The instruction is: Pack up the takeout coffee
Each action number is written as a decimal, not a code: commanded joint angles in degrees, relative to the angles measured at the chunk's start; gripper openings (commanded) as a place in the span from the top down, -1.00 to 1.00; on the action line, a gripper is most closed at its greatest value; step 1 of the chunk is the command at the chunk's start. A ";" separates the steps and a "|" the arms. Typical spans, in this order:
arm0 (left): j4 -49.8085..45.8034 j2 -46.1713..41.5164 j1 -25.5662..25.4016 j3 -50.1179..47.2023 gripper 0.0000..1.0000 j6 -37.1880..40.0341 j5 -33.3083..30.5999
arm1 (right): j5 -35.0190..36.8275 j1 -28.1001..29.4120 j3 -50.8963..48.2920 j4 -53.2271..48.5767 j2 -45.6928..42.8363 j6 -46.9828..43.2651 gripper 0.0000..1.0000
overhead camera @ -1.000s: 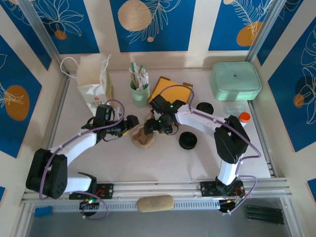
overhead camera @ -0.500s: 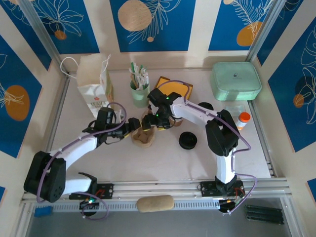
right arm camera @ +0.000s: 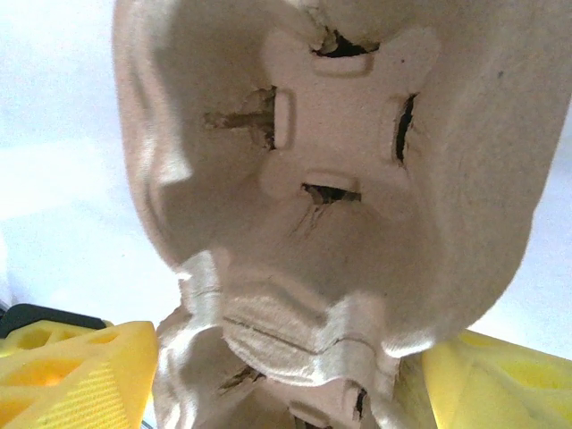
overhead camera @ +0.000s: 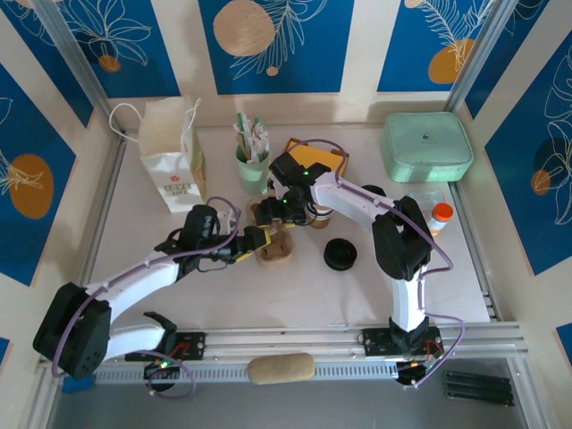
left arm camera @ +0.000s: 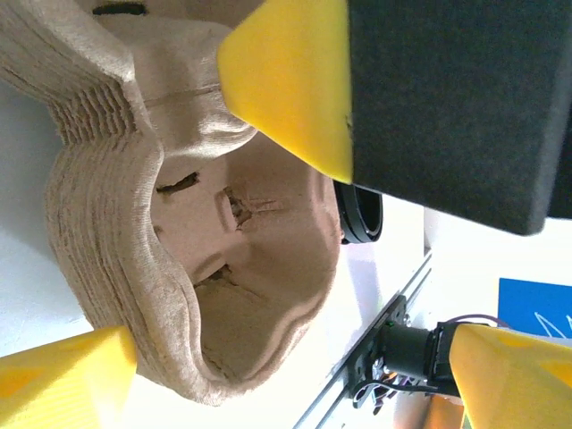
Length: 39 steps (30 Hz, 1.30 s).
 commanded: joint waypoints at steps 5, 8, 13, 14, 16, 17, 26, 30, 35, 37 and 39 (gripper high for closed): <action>-3.43 -3.75 -0.27 -0.01 -0.88 -0.10 -5.07 | 3.64 2.54 -2.10 -1.05 -8.26 -0.22 -0.52; -5.19 -5.70 -0.23 0.17 -0.87 -0.85 -8.33 | 5.73 4.09 -3.28 -1.86 -10.39 -0.79 -0.45; -11.46 -11.90 0.62 -0.09 -0.92 -2.71 -17.08 | 7.59 7.30 -4.87 -4.23 -11.91 -3.87 -0.24; -12.50 -13.21 0.87 -0.28 -0.92 -3.19 -18.70 | 7.61 7.96 -5.21 -4.55 -11.81 -4.44 -0.19; -14.67 -16.33 1.52 -0.96 -0.95 -4.39 -21.82 | 8.01 9.39 -5.98 -4.96 -11.48 -5.83 -0.06; -15.27 -17.43 1.89 -1.20 -0.95 -4.79 -22.85 | 8.01 10.02 -6.20 -5.06 -11.24 -6.35 -0.02; -17.06 -20.56 4.14 -3.05 -0.99 -5.88 -22.30 | 9.12 13.68 -9.63 -4.29 -10.81 -11.73 0.14; -15.67 -19.76 4.34 -3.44 -0.99 -6.13 -20.72 | 7.37 13.58 -12.84 -1.35 -12.70 -16.48 0.12; -14.21 -17.97 4.32 -2.97 -0.99 -5.94 -18.75 | 6.73 12.95 -13.57 -0.88 -13.50 -21.31 0.10; -13.60 -17.41 4.32 -2.88 -0.99 -6.02 -18.11 | 6.38 12.29 -13.51 -0.77 -13.56 -22.18 0.10; -13.28 -17.15 4.33 -2.88 -0.99 -6.00 -17.83 | 5.69 11.61 -13.18 -0.87 -13.52 -22.25 0.10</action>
